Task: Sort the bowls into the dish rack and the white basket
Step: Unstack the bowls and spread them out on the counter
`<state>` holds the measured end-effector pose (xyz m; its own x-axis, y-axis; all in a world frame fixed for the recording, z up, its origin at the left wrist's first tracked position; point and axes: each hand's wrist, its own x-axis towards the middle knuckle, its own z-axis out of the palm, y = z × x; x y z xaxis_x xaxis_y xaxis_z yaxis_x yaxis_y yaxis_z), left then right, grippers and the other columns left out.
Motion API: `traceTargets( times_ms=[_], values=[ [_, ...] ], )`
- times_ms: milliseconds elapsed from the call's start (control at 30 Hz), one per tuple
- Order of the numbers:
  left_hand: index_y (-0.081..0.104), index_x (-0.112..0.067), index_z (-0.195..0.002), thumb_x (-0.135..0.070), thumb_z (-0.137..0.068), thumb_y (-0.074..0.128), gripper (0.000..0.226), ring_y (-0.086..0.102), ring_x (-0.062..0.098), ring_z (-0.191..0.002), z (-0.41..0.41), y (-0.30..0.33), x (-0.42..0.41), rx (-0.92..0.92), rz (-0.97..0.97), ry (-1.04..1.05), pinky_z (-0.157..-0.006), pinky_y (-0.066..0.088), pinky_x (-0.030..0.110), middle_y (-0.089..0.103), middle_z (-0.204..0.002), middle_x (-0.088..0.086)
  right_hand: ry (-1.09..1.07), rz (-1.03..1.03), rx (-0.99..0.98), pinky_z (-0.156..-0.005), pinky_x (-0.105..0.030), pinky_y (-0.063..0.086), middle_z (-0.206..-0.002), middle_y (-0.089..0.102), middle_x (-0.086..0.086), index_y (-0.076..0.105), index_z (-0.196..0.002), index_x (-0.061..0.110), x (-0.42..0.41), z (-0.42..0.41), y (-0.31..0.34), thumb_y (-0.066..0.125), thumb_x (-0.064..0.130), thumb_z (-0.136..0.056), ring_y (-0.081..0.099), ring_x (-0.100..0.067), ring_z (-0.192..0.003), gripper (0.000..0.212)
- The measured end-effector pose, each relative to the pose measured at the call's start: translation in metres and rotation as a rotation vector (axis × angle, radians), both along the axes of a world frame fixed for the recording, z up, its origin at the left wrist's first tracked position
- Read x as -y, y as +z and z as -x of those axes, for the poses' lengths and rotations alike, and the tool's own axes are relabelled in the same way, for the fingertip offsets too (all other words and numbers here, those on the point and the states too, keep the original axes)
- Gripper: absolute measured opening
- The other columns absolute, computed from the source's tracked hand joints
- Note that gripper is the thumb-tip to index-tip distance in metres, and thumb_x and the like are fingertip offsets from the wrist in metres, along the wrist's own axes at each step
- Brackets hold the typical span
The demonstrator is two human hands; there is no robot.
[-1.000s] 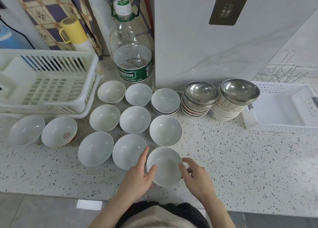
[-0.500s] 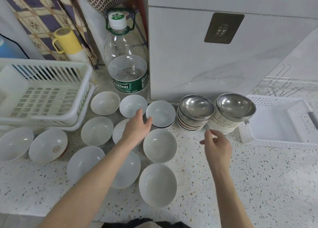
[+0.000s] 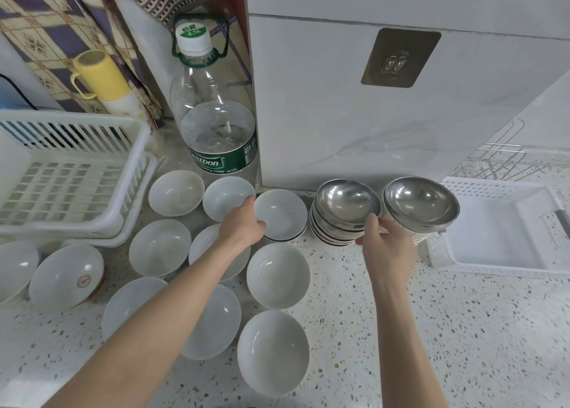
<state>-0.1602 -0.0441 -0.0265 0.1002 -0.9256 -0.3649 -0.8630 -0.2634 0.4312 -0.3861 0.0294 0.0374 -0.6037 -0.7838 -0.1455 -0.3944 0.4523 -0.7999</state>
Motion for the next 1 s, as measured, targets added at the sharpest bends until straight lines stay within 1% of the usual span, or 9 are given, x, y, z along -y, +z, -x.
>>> traceTargets(
  times_ms=[67, 267, 367, 500, 633, 733, 800, 900, 1000],
  values=[
    [0.042, -0.017, -0.137, -0.027, -0.09, 0.055, 0.05, 0.059, 0.035, -0.112, 0.001, 0.0, 0.005, 0.043, -0.035, -0.028, -0.075, 0.045, 0.036, 0.063, -0.124, 0.011, -0.008, -0.015, -0.029, -0.06, -0.032, 0.049, -0.066, 0.07, -0.013, 0.069, -0.1, 0.017, 0.004, 0.001, 0.0, 0.045, 0.036, -0.092, 0.065, -0.026, -0.067, 0.032],
    [0.044, -0.019, -0.134, -0.02, -0.088, 0.052, 0.047, 0.062, 0.036, -0.102, -0.001, 0.003, 0.001, -0.001, -0.006, -0.028, -0.079, 0.052, 0.041, 0.068, -0.11, 0.011, 0.009, -0.086, -0.09, -0.072, -0.043, 0.056, -0.076, 0.07, -0.009, 0.065, -0.089, 0.009, 0.01, -0.003, 0.003, 0.044, 0.036, -0.091, 0.064, -0.028, -0.076, 0.034],
    [0.044, -0.022, -0.135, -0.016, -0.088, 0.051, 0.048, 0.065, 0.034, -0.094, -0.001, 0.006, 0.001, -0.045, 0.025, -0.032, -0.077, 0.054, 0.041, 0.069, -0.105, 0.011, 0.0, -0.114, -0.078, -0.068, -0.039, 0.052, -0.079, 0.07, -0.013, 0.064, -0.087, 0.003, 0.012, -0.005, 0.004, 0.046, 0.03, -0.089, 0.063, -0.031, -0.074, 0.032],
    [0.044, -0.022, -0.137, -0.012, -0.09, 0.047, 0.048, 0.067, 0.033, -0.087, -0.002, 0.01, 0.003, -0.103, 0.052, -0.046, -0.079, 0.054, 0.042, 0.069, -0.103, 0.012, 0.007, -0.126, -0.075, -0.057, -0.034, 0.042, -0.079, 0.069, -0.021, 0.063, -0.081, -0.005, 0.014, -0.007, 0.006, 0.047, 0.018, -0.086, 0.048, -0.026, -0.06, 0.028],
    [0.044, -0.022, -0.137, -0.008, -0.091, 0.044, 0.047, 0.068, 0.035, -0.087, -0.006, 0.012, 0.0, -0.206, 0.064, -0.005, -0.083, 0.055, 0.048, 0.068, -0.106, 0.013, 0.01, -0.131, -0.069, -0.056, -0.031, 0.036, -0.082, 0.069, -0.021, 0.06, -0.082, -0.008, 0.016, -0.005, 0.007, 0.045, 0.012, -0.086, 0.047, -0.024, -0.062, 0.026],
    [0.045, -0.028, -0.133, -0.006, -0.093, 0.043, 0.046, 0.071, 0.021, -0.071, -0.012, 0.018, -0.006, -0.382, 0.089, 0.114, -0.067, 0.059, 0.036, 0.067, -0.101, 0.006, 0.018, -0.099, -0.08, -0.05, -0.026, 0.03, -0.077, 0.068, -0.02, 0.052, -0.072, -0.004, 0.017, -0.005, 0.008, 0.044, 0.01, -0.085, 0.043, -0.022, -0.058, 0.021],
    [0.044, -0.032, -0.132, -0.006, -0.093, 0.042, 0.047, 0.069, 0.013, -0.062, -0.015, 0.025, -0.011, -0.473, 0.107, 0.174, -0.051, 0.049, 0.026, 0.068, -0.092, 0.004, 0.022, -0.044, -0.091, -0.048, -0.025, 0.025, -0.064, 0.058, -0.014, 0.043, -0.064, 0.006, 0.017, -0.006, 0.013, 0.043, 0.009, -0.085, 0.037, -0.018, -0.052, 0.02],
    [0.045, -0.037, -0.126, -0.004, -0.09, 0.042, 0.049, 0.067, 0.013, -0.057, -0.022, 0.036, -0.022, -0.599, 0.146, 0.291, -0.043, 0.04, 0.022, 0.068, -0.078, 0.004, -0.008, 0.076, -0.086, -0.048, -0.024, 0.024, -0.052, 0.041, 0.002, 0.036, -0.062, 0.016, 0.011, -0.01, 0.025, 0.043, 0.007, -0.085, 0.035, -0.013, -0.047, 0.026],
    [0.047, -0.034, -0.122, 0.002, -0.089, 0.04, 0.049, 0.062, 0.015, -0.052, -0.029, 0.044, -0.039, -0.785, 0.183, 0.443, -0.036, 0.034, 0.019, 0.066, -0.073, 0.011, -0.046, 0.187, 0.015, -0.05, -0.023, 0.034, -0.056, 0.063, 0.003, 0.054, -0.082, 0.017, -0.01, -0.011, 0.034, 0.043, 0.011, -0.086, 0.056, -0.004, -0.046, 0.013]
  ],
)
